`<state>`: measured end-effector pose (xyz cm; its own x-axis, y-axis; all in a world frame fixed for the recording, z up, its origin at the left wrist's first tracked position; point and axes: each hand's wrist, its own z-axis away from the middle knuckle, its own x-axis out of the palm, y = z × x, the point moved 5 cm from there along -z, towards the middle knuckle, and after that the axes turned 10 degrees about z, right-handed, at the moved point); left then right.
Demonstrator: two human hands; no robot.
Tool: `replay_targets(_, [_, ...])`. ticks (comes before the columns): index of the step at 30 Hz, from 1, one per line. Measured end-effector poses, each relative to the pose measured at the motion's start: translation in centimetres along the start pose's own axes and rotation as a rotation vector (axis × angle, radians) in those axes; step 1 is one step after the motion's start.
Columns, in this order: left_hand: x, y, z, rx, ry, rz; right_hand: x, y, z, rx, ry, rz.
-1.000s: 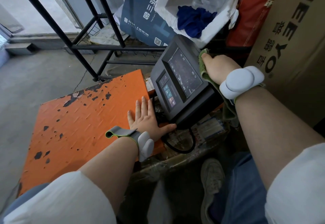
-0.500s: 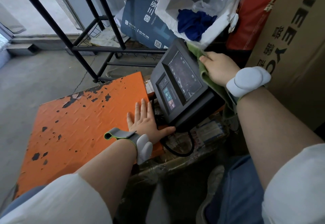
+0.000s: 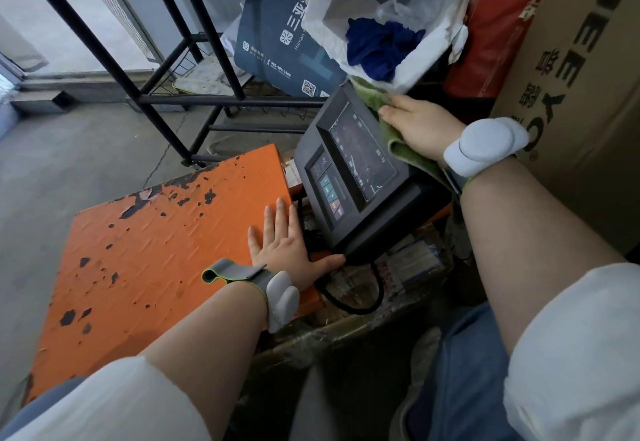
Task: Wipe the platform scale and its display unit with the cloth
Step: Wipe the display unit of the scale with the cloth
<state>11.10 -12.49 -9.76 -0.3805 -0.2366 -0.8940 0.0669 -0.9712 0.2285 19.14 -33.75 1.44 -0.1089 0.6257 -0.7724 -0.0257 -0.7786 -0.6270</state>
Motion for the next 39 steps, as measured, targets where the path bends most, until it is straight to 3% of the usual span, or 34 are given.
replay_targets(5, [0.0, 0.0, 0.1, 0.005, -0.001, -0.002, 0.3, 0.3, -0.3, 0.121, -0.015, 0.121])
replay_targets(11, [0.0, -0.1, 0.2, 0.004, -0.006, 0.002, 0.2, -1.0, 0.3, -0.072, 0.000, 0.037])
replay_targets(19, [-0.2, 0.0, 0.3, 0.002, -0.024, 0.024, 0.2, -0.2, 0.0, 0.136, 0.018, 0.114])
replay_targets(26, [-0.4, 0.0, 0.2, 0.003, -0.023, 0.075, 0.4, -1.4, 0.7, -0.058, 0.020, 0.146])
replay_targets(30, [-1.7, 0.0, 0.3, -0.010, -0.003, 0.253, -0.2, -0.9, 0.8, -0.058, 0.063, 0.039])
replay_targets(32, [-3.6, 0.7, 0.3, -0.019, 0.126, 0.391, -0.6, -0.7, 1.0, -0.066, 0.090, -0.013])
replay_targets(35, [-7.2, 4.1, 0.4, 0.157, 0.340, 0.514, -0.8, -0.3, 1.1, -0.044, 0.134, -0.140])
replay_targets(39, [-12.0, 11.2, 1.5, 0.590, 0.459, 0.517, -2.0, 1.7, 1.0, 0.178, 0.260, -0.735])
